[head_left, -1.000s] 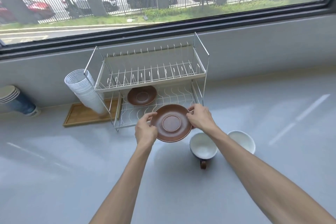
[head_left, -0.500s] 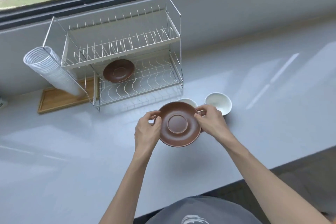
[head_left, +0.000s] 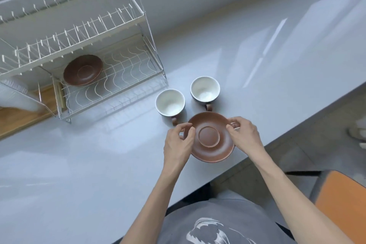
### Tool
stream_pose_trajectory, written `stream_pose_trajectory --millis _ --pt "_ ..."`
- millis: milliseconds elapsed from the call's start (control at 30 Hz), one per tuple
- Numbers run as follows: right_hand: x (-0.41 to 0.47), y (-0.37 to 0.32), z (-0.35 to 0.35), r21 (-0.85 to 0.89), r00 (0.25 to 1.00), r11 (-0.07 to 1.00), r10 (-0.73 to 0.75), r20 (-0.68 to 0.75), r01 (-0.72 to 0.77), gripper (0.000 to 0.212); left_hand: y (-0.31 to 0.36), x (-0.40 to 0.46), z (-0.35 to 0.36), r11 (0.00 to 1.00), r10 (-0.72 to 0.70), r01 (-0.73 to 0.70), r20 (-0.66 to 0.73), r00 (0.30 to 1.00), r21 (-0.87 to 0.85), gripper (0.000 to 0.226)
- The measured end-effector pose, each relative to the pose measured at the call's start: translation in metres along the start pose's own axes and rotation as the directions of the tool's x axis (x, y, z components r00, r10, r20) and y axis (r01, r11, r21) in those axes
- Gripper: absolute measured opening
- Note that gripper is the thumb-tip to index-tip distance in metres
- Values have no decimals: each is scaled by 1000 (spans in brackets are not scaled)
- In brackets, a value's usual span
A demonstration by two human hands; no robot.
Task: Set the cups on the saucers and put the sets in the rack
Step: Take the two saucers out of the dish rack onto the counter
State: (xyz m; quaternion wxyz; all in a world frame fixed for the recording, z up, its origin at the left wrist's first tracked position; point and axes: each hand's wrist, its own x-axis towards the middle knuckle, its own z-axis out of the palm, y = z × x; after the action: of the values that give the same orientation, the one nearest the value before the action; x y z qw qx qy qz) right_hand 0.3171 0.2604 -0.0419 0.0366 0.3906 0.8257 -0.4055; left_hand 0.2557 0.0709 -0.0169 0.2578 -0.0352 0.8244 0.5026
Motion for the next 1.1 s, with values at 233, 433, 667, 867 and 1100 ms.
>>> stream_pose_trajectory --millis 233,433,667,867,1100 --pt "4 27 4 -29 998 998 56 -4 -56 27 -14 7 23 999 -30 28 80 996 29 23" --pt "9 32 7 -34 997 996 80 9 -80 28 -18 15 31 998 -58 55 92 994 36 24" --pt "14 33 10 -42 997 997 70 13 -69 27 -19 18 32 997 -69 66 98 993 34 26" --pt "15 34 11 -44 997 997 71 16 -70 27 -19 20 31 997 -66 60 124 990 51 28" --pt "21 26 4 -275 996 961 11 93 15 36 -12 30 17 967 -33 -32 251 967 251 37"
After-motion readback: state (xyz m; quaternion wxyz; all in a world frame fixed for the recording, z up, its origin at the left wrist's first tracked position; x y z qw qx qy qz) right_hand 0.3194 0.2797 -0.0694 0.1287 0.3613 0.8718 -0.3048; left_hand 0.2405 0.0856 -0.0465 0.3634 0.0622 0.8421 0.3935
